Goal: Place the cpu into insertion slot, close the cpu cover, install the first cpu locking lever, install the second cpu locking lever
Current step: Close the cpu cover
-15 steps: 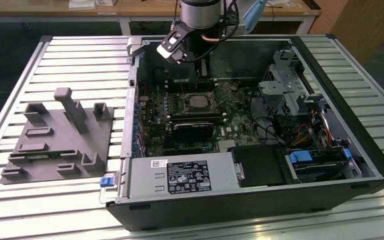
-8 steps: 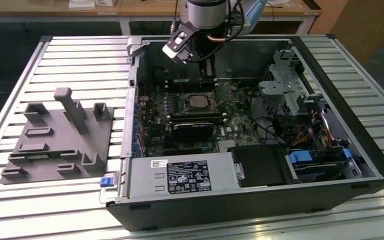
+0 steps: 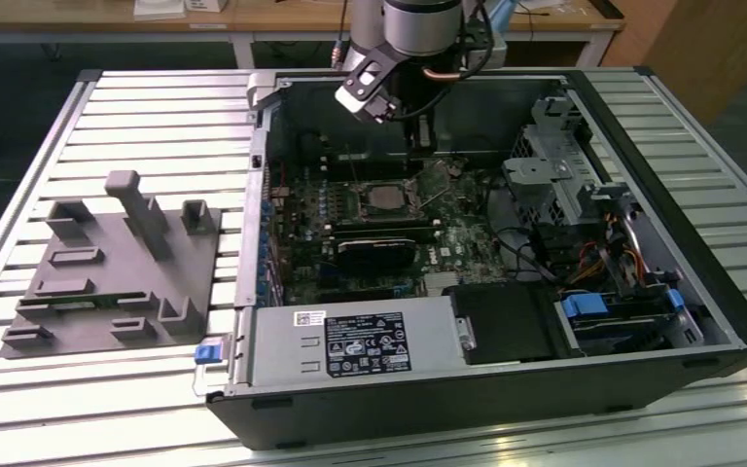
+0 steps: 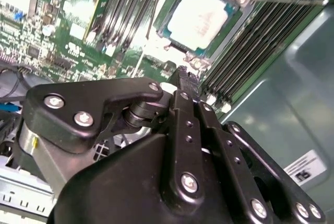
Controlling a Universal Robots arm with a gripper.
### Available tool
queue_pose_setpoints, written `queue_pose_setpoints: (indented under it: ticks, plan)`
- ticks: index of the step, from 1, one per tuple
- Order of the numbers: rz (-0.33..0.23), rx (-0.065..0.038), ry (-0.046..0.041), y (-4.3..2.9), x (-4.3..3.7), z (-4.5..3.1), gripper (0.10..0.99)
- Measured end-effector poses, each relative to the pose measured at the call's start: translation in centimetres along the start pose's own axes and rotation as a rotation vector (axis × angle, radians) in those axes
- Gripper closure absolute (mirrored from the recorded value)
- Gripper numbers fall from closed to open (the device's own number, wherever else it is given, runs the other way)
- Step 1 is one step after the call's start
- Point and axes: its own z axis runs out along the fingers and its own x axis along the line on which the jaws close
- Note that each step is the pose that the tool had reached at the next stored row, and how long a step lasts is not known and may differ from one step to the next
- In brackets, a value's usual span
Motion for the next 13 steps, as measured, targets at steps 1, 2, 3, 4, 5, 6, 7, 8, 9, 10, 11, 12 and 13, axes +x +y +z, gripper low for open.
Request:
queue_pose_setpoints:
  ticks: [1,2,3,4,5,6,7,8,9,10,11,12,13]
  plan:
    - [0.000,0.000,0.0000,0.19,0.01,0.02,0.980]
    - [0.000,0.000,0.0000,0.39,0.01,0.03,0.980]
    - [0.000,0.000,0.0000,0.55,0.02,0.05,0.980]
    - [0.000,0.000,-0.0001,0.63,0.02,0.06,0.980]
    - [0.000,0.000,-0.0004,0.65,0.02,0.06,0.980]
    - [0.000,0.000,-0.0010,0.67,0.02,0.04,0.980]
    - [0.000,0.000,-0.0016,0.68,0.02,-0.01,0.980]
    - [0.000,0.000,-0.0017,0.68,0.03,-0.06,0.980]
    - [0.000,0.000,-0.0016,0.70,0.03,-0.13,0.980]
    - [0.000,0.000,-0.0017,0.71,0.02,-0.21,0.980]
    - [0.000,0.000,-0.0016,0.72,0.02,-0.29,0.980]
    - [0.000,0.000,-0.0015,0.72,0.03,-0.32,0.980]
    - [0.000,0.000,-0.0014,0.72,0.03,-0.31,0.980]
